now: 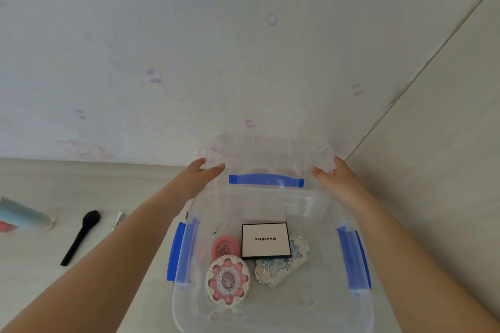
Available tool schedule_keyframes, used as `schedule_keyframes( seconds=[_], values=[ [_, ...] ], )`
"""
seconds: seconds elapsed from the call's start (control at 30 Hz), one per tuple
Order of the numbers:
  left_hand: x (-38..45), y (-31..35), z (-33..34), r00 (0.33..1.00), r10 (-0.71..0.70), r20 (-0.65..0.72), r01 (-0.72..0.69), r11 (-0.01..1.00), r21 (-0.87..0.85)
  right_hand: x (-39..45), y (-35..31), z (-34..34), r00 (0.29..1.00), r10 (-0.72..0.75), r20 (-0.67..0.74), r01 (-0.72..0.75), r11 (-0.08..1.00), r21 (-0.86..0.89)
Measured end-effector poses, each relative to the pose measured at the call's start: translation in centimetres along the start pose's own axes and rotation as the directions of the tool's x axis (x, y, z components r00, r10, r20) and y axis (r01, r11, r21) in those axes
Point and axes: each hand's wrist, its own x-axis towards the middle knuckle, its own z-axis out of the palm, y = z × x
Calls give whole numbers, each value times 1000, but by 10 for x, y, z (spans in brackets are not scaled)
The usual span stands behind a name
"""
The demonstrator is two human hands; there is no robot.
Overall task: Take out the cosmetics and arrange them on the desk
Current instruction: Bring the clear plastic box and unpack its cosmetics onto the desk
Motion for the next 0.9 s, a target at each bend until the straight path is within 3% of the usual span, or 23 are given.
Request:
schedule_keyframes(
  seconds=[0.13, 0.23, 0.37, 0.47, 0.57, 0.67, 0.77, 0.83, 0.9],
  values=[
    [-7, 1, -2, 1000, 23, -4, -23, 998, -66, -9, -3, -2, 998, -51, -48, 50, 999, -15],
    [-19, 5, -3, 982, 149, -116, -149, 989, 10, -29, -10, -6, 967, -193, -169, 189, 981, -36],
    [-49, 11, 3, 836, 456, -306, -472, 881, 26, -64, -15, -5, 836, -440, -326, 479, 877, 44],
    [-69, 10, 11, 802, 562, -202, -584, 808, -71, -87, -14, 1, 767, -551, -330, 616, 776, 136],
    [-78, 0, 19, 791, 612, 7, -612, 791, 12, -97, -8, 14, 758, -622, -198, 646, 757, 95],
    [-78, -14, 32, 812, 544, 211, -583, 775, 244, -95, 3, 33, 796, -605, 22, 606, 795, -31],
    [-75, -22, 53, 866, 432, 253, -499, 783, 371, -88, 9, 50, 814, -527, 245, 579, 764, -283],
    [-70, -26, 65, 900, 338, 275, -428, 808, 406, -83, 9, 57, 819, -466, 335, 572, 704, -421],
    [-63, -36, 73, 926, 228, 302, -363, 764, 533, -79, 10, 64, 815, -424, 394, 577, 651, -494]
  ],
)
